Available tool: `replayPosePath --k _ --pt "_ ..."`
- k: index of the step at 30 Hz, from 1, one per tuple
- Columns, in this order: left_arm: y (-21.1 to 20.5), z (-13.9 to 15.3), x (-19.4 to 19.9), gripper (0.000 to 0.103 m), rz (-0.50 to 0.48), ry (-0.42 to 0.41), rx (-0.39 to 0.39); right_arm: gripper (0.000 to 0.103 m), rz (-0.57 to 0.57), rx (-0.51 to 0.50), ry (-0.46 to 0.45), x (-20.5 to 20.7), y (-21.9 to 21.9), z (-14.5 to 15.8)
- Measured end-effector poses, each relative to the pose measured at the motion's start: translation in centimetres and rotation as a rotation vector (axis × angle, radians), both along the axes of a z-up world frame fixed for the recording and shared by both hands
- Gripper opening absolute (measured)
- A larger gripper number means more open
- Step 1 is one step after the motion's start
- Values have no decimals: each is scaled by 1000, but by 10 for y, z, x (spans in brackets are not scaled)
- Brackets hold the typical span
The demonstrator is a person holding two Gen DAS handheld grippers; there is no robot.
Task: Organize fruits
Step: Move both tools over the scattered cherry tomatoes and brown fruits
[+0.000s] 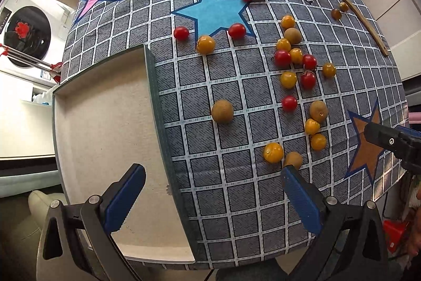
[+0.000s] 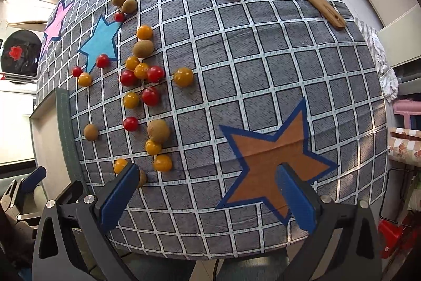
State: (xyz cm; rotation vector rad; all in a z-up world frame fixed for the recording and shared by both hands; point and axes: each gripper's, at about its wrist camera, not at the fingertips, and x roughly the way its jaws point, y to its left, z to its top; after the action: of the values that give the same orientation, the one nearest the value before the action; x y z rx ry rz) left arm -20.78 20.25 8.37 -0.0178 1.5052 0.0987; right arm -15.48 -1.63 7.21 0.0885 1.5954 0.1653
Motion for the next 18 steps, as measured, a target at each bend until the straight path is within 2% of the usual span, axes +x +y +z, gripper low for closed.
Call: replayPosePath --k 9,18 --pt "10 11 -1 103 19 -39 -18 103 52 -16 41 3 8 10" --pt "8 10 -1 103 48 -55 -29 103 77 -33 27 9 10 15"
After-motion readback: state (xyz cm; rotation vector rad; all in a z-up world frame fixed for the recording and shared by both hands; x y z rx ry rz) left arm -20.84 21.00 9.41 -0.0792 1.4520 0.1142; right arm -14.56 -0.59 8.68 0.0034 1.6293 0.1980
